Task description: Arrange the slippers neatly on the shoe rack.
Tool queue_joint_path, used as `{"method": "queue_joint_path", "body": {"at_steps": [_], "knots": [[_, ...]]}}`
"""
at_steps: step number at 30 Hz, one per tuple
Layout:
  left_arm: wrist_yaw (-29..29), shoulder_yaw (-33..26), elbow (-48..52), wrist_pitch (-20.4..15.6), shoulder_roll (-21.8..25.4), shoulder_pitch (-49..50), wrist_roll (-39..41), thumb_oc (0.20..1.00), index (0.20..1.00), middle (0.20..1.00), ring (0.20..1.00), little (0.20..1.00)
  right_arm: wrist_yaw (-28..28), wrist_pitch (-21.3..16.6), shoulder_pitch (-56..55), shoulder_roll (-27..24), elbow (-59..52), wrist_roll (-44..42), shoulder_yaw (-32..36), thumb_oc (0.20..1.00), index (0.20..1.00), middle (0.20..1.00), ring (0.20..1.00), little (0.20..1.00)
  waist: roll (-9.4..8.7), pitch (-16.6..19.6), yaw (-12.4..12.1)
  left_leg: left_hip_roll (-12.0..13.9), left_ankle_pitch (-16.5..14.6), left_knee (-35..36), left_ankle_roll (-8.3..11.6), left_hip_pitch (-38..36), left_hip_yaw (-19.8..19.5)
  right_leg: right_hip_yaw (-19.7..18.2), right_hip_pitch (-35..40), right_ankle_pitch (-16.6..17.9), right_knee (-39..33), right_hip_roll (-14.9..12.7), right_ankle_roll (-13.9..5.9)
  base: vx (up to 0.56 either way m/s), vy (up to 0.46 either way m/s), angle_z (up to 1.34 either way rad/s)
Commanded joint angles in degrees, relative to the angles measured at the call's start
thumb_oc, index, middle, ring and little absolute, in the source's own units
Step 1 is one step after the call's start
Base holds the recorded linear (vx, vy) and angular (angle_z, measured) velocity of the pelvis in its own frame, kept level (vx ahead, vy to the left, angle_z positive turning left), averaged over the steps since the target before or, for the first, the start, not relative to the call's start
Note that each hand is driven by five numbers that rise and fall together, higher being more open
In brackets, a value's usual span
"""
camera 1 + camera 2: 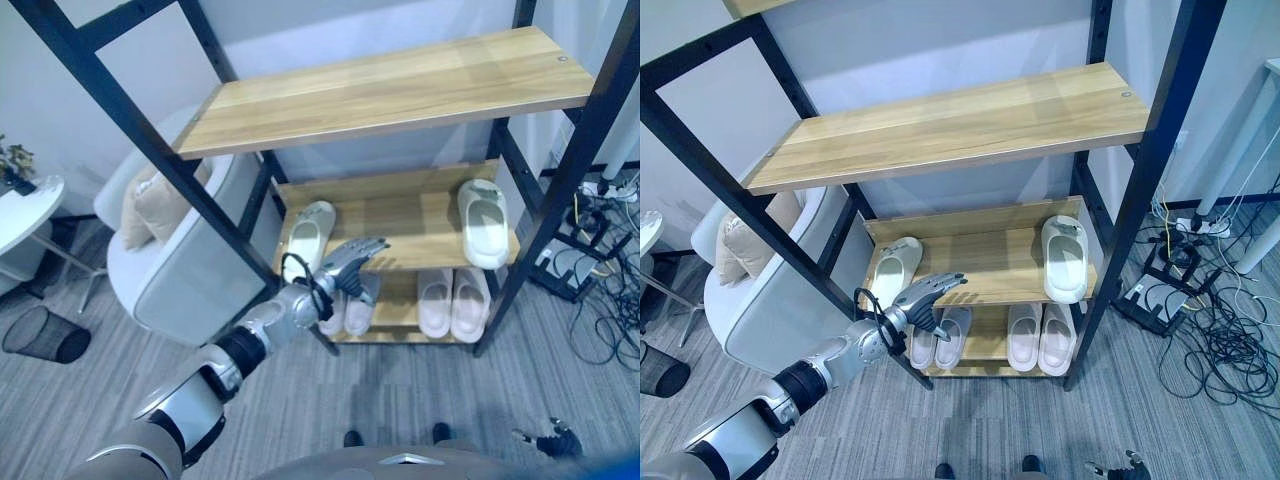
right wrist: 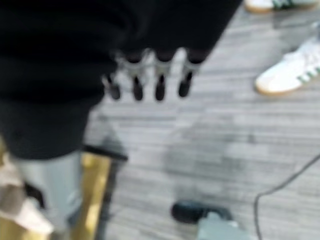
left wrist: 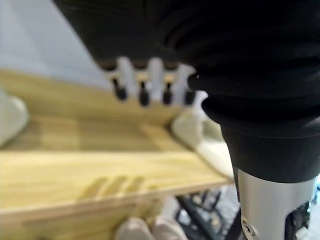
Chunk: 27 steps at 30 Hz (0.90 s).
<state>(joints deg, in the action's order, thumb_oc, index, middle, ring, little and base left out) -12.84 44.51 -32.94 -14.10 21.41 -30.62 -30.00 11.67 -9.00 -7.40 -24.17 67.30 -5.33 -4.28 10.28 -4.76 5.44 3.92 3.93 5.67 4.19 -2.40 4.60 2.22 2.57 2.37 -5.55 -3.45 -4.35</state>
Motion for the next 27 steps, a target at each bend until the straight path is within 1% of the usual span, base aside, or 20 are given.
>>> {"method": "queue_joint_path", "body": {"at_steps": [1,2,4,6,9,13,14,19,24,25,26,27], "knots": [[-4.6,-2.6,-3.2,0.9,1.3,-6.3,-1.1,1.0,1.0,1.0,1.0,1.0,1.2,-1.0,1.3,-0.1,0.2,0.0,-2.1,1.0,1.0,1.0,1.0,1.0,-4.26,-1.0,0.2,-3.5,-4.4,-0.7,-1.35,0.8,-3.8,1.2,-0.8,-1.5,1.7,-4.8,-4.42,0.0,0.0,0.0],[-4.7,-2.6,-3.2,0.9,1.3,-6.3,-1.1,1.0,1.0,1.0,1.0,1.0,1.2,-1.0,1.3,-0.1,0.2,0.0,-2.1,1.0,1.0,1.0,1.0,1.0,-4.24,-0.9,0.2,-3.5,-4.4,-0.7,-1.36,0.8,-3.8,1.2,-0.8,-1.6,1.8,-4.8,-4.43,-0.03,0.015,-0.04],[-5.6,-3.7,-4.7,1.9,1.2,-6.9,-1.2,1.0,1.0,1.0,1.0,1.0,1.3,-1.1,1.3,-0.2,-0.1,0.1,-2.2,1.0,1.0,1.0,1.0,1.0,-4.17,-1.2,0.2,-3.6,-4.4,-0.7,-1.4,1.3,-3.8,1.1,-1.4,-1.4,1.7,-4.9,-4.48,-0.02,0.008,-0.1],[-7.1,-5.0,-7.6,3.9,1.0,-8.7,-2.8,1.0,1.0,1.0,1.0,1.0,1.2,-1.2,1.4,-0.1,-0.8,0.3,-2.5,1.0,1.0,1.0,1.0,1.0,-4.06,-1.8,0.3,-3.8,-4.2,-0.7,-1.44,2.0,-3.7,1.0,-2.2,-1.2,1.8,-5.0,-4.55,-0.04,0.006,-0.15],[-8.4,-6.2,-8.6,5.0,1.0,-10.1,-2.6,1.0,1.0,1.0,1.0,1.0,1.3,-1.2,1.9,-0.1,-1.2,0.3,-3.0,1.0,1.0,1.0,1.0,1.0,-3.87,-2.3,0.4,-3.9,-4.0,-0.7,-1.46,2.6,-3.7,0.9,-2.8,-1.1,1.9,-5.2,-4.56,-0.04,0.006,-0.02],[-9.0,-6.6,-8.7,5.3,1.3,-11.3,-2.7,1.0,1.0,1.0,1.0,1.0,1.2,-1.4,2.0,-0.2,-1.6,0.2,-3.3,1.0,1.0,1.0,1.0,1.0,-3.75,-2.7,0.5,-3.9,-3.8,-0.7,-1.48,3.0,-3.7,0.8,-3.4,-1.1,2.2,-5.1,-4.55,-0.02,0.001,0.0],[-9.3,-6.7,-9.6,5.8,1.4,-12.1,-2.6,1.0,1.0,1.0,1.0,1.0,1.1,-1.4,2.0,-0.3,-1.7,0.1,-3.6,1.0,1.0,1.0,1.0,1.0,-3.84,-2.9,0.5,-3.9,-4.3,-0.7,-1.48,2.8,-3.6,0.8,-3.3,-1.4,2.1,-5.1,-4.57,0.0,0.0,0.0],[-10.7,-7.6,-13.1,6.6,1.8,-14.6,-1.4,1.0,1.0,1.0,1.0,1.0,1.2,-1.7,2.2,-0.5,-2.1,0.2,-4.3,1.0,1.0,1.0,1.0,1.0,-4.21,-3.2,0.8,-3.7,-4.2,-0.7,-1.49,3.0,-3.5,0.6,-3.7,-1.4,2.3,-4.9,-4.59,0.0,-0.003,-0.01],[-11.5,-7.0,-14.4,6.7,2.7,-17.5,-0.9,1.0,1.0,1.0,1.0,1.0,1.2,-1.9,3.1,-0.7,-2.4,0.3,-4.9,1.0,1.0,1.0,1.0,1.0,-4.63,-3.9,0.9,-3.4,-4.0,-0.7,-1.48,3.8,-3.3,0.2,-4.9,-1.2,2.5,-4.6,-4.62,-0.02,0.0,0.0],[-11.1,-4.5,-12.7,6.3,4.5,-20.8,-2.7,1.0,1.0,1.0,1.0,1.0,1.3,-2.2,3.8,-1.3,-2.8,0.0,-5.2,1.0,1.0,1.0,1.0,1.0,-4.88,-4.7,0.9,-3.4,-3.5,-0.7,-1.53,5.2,-3.3,-0.1,-6.4,-0.9,2.8,-4.5,-4.74,-0.07,0.002,-0.03],[-11.1,-4.5,-12.7,6.3,4.6,-20.9,-2.7,1.0,1.0,1.0,1.0,1.0,1.3,-2.2,3.8,-1.3,-2.8,0.0,-5.2,1.0,1.0,1.0,1.0,1.0,-4.9,-4.7,0.9,-3.4,-3.5,-0.7,-1.53,5.3,-3.3,-0.1,-6.6,-0.9,2.8,-4.5,-4.74,-0.15,0.001,-0.02],[-11.2,-3.8,-10.7,6.2,5.8,-22.8,-2.9,1.0,1.0,1.0,1.0,1.0,1.4,-2.4,4.0,-1.1,-2.8,-0.4,-5.3,1.0,1.0,1.0,1.0,1.0,-5.13,-5.4,0.8,-3.3,-2.9,-0.7,-1.54,6.8,-3.3,-0.1,-8.1,-0.6,3.1,-4.4,-4.77,-0.11,-0.005,-0.03]]}}
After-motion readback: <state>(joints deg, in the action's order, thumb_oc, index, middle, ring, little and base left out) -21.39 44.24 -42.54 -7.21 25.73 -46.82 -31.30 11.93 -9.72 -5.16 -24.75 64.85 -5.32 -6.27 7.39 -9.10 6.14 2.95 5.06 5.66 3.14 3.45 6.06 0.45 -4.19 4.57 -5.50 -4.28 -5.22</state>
